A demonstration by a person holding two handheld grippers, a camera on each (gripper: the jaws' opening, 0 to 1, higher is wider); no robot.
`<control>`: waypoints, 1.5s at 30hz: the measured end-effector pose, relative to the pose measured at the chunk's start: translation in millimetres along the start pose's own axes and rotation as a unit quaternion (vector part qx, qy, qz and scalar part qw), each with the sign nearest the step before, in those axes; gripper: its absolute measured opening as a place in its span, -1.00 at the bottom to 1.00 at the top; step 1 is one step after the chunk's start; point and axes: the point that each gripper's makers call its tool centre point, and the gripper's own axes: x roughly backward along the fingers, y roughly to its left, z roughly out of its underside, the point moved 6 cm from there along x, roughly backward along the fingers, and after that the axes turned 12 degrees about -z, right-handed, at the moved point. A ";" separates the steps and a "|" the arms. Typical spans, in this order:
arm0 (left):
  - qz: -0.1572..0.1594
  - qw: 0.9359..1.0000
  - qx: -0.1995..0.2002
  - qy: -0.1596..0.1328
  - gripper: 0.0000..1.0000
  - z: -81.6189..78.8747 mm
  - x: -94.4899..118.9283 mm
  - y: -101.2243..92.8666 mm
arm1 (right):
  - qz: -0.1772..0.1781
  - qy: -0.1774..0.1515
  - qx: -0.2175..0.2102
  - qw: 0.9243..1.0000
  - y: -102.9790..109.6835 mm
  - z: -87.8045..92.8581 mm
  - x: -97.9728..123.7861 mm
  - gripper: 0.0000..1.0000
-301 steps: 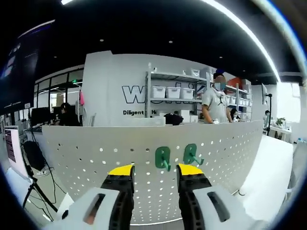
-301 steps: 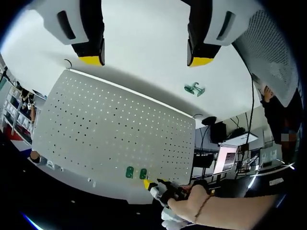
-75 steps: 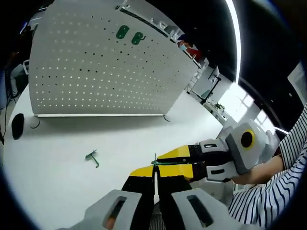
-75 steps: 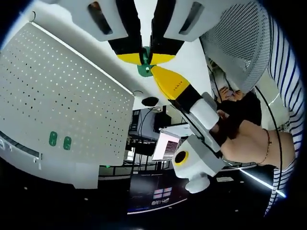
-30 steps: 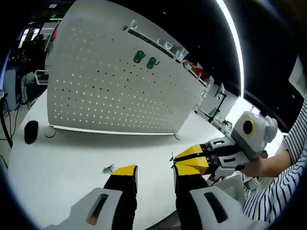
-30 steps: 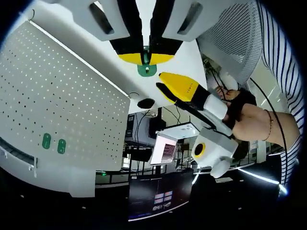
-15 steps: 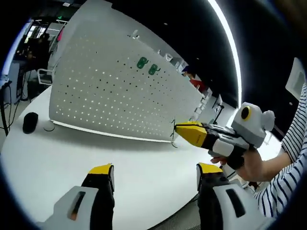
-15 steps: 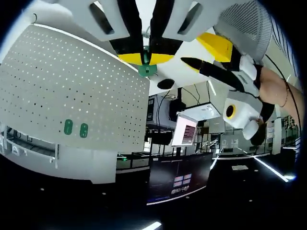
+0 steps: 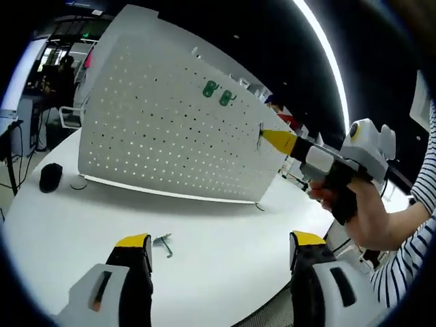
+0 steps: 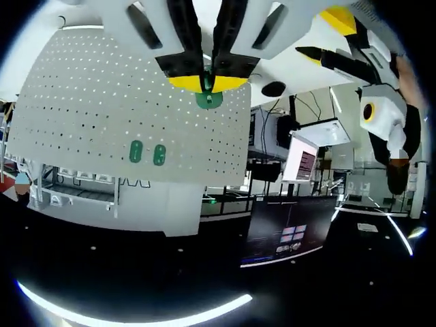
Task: Insert the hook assembly into the mounting plate slot until the hook locks in place.
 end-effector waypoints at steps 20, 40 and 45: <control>-0.041 0.999 -0.010 -0.010 0.85 1.2 1.3 15.8 | 0.067 -0.048 -0.017 0.996 -37.5 -18.6 -26.7 -0.99; -0.038 0.999 -0.015 -0.005 0.90 3.6 -0.2 13.9 | 0.144 -0.064 -0.033 0.987 -87.4 -24.2 -45.5 -0.99; -0.040 0.999 -0.017 -0.006 0.92 3.6 -0.5 14.2 | 0.151 -0.069 -0.033 0.986 -94.9 -24.8 -48.3 -0.99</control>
